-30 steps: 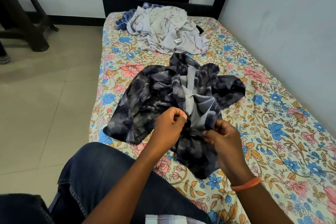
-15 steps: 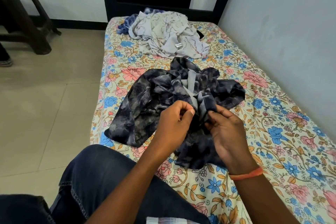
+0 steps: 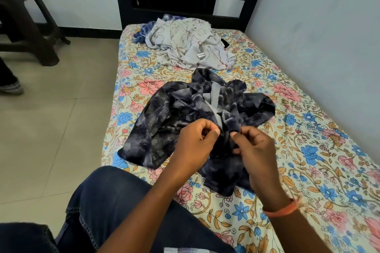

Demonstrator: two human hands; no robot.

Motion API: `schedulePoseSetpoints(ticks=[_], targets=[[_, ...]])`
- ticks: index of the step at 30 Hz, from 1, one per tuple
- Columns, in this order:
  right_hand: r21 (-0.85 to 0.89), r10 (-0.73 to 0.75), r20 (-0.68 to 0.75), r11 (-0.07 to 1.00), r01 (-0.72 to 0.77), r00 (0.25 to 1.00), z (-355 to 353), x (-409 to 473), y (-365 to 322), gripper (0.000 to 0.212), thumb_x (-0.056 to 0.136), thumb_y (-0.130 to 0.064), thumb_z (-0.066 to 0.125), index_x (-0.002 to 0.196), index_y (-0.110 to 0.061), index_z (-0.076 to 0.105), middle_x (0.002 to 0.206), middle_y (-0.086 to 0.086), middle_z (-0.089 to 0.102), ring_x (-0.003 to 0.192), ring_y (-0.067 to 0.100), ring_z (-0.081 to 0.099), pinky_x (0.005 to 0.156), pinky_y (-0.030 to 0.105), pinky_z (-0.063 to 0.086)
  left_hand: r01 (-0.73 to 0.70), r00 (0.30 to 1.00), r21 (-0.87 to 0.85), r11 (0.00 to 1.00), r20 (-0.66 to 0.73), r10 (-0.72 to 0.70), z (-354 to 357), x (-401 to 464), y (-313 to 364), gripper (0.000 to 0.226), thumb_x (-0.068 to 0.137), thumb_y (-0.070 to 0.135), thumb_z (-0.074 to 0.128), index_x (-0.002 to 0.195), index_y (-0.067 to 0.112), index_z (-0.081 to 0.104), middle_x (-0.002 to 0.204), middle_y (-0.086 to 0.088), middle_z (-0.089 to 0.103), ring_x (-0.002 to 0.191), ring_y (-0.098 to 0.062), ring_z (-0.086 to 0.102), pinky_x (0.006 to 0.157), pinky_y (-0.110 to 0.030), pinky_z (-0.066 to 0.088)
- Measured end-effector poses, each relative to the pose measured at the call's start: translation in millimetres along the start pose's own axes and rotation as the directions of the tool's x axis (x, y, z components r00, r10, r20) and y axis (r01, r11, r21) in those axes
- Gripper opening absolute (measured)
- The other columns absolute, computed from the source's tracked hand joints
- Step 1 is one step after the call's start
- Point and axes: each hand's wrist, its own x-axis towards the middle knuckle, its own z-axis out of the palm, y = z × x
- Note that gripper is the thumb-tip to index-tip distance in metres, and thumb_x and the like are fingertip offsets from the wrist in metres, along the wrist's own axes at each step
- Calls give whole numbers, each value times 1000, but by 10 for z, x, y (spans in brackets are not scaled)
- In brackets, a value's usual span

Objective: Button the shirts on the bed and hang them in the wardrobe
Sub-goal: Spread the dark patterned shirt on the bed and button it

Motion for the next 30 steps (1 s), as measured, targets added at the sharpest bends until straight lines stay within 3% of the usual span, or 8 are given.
schedulePoseSetpoints(ticks=[2,5,11,16,21,23,27,30], targets=[[-152,-147,-9,978,144,989,64,-79,43,9,88,-15,69,81,-20,71,72,-2,70,68,25,67,65,48,59,-7,1000,46,999,30,5,26,-13,-25,10,93,19,61,85,19,67,74,10,64,60,0,53,56,-13,41],[-162,-188,-36,970,180,982,135,-117,114,12,88,-14,70,78,-20,69,68,-4,68,60,25,65,57,50,57,7,999,47,999,46,-9,45,-38,-65,11,94,16,59,86,18,67,73,12,62,58,1,52,54,-12,39],[-49,33,-111,998,-38,993,136,-9,274,11,94,-21,63,87,-13,66,73,6,67,67,23,65,56,41,59,1,989,92,996,148,-14,77,-63,-102,11,94,20,60,87,21,69,81,10,67,66,-1,57,61,-18,45],[-200,-30,-58,980,18,998,178,-61,406,16,90,-21,65,75,-19,61,67,3,62,59,19,55,59,45,51,65,996,24,998,-58,-64,233,-100,-182,10,92,14,62,85,16,69,78,9,68,68,1,59,58,-11,42],[-194,-39,-61,981,27,997,206,-94,516,18,92,-26,63,75,-24,58,69,2,60,63,21,54,61,48,51,72,994,24,997,-90,-70,276,-121,-210,11,91,13,61,85,16,70,76,9,68,68,1,61,57,-10,43],[-200,-78,-75,978,61,994,220,-103,527,15,92,-24,64,78,-20,59,76,2,60,68,18,55,64,42,50,73,992,53,996,-103,-67,278,-121,-228,11,92,14,60,85,17,69,76,9,67,67,0,60,57,-11,43],[-280,-192,-86,946,161,978,241,-108,522,12,89,-14,68,80,-16,60,91,-4,54,82,3,53,72,15,42,51,992,117,992,-118,-37,281,-134,-249,13,94,16,57,85,17,67,80,9,67,74,-4,62,64,-20,51],[-303,-246,-92,930,208,965,244,-105,531,12,89,-11,68,81,-16,61,91,-6,54,83,0,53,71,9,41,38,995,143,989,-95,-24,264,-137,-226,14,95,17,56,86,16,67,81,8,67,75,-5,62,65,-21,52]])
